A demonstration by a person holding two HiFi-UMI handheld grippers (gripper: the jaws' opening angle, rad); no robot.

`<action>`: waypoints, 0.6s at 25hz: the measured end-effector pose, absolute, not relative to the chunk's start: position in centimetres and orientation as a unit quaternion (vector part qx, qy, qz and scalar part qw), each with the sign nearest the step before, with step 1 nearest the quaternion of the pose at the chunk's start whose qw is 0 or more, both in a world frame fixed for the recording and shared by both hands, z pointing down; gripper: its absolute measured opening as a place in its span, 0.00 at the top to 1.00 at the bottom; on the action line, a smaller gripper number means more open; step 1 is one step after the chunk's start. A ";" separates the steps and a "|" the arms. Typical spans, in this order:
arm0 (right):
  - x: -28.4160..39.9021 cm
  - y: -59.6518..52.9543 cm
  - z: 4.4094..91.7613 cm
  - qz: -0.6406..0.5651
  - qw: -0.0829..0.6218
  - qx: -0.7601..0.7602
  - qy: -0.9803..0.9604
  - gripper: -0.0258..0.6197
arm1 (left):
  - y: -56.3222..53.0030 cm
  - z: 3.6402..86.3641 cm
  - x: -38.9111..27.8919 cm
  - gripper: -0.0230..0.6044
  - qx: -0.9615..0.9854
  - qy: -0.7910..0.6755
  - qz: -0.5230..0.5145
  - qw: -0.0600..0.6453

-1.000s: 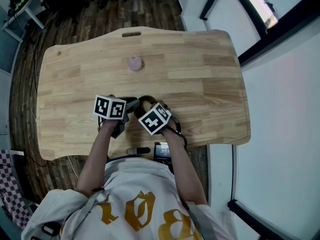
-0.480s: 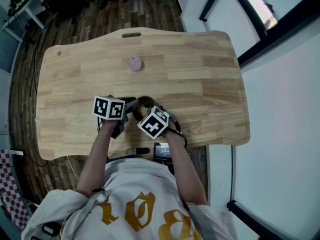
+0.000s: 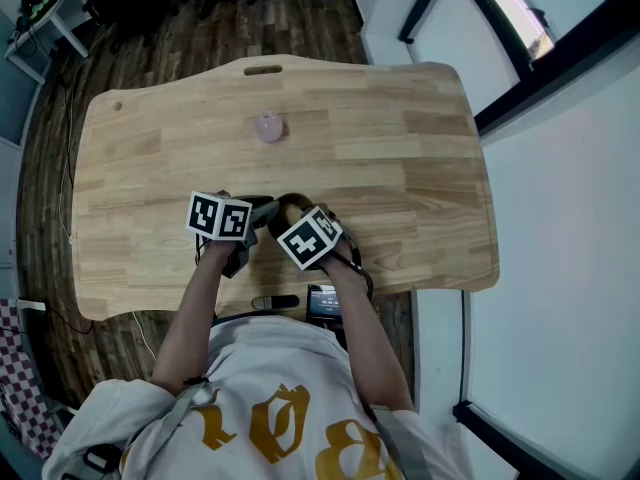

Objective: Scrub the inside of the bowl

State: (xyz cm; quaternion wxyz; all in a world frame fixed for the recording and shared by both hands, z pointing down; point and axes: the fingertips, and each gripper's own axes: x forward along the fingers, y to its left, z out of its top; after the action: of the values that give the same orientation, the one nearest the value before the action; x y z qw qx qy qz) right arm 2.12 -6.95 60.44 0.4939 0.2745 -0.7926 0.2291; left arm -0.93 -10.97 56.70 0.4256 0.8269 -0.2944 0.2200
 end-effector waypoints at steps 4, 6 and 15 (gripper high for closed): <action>1.1 -7.2 60.0 0.207 0.480 0.262 -0.811 0.65 | -11.0 56.8 -0.7 0.87 0.828 -0.291 0.226 0.422; 0.6 -6.9 59.8 0.198 0.479 0.244 -0.820 0.65 | -11.0 56.8 -0.8 0.87 0.828 -0.293 0.226 0.421; -0.1 -5.0 59.9 0.234 0.473 0.181 -0.830 0.66 | -11.1 56.9 -1.2 0.87 0.828 -0.301 0.226 0.415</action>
State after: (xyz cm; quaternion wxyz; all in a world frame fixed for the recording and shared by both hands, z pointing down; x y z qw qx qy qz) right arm -0.12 -4.97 59.92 0.4728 0.1811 -0.8299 0.2344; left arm -1.17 -11.11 56.85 0.4148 0.8285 -0.3009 0.2258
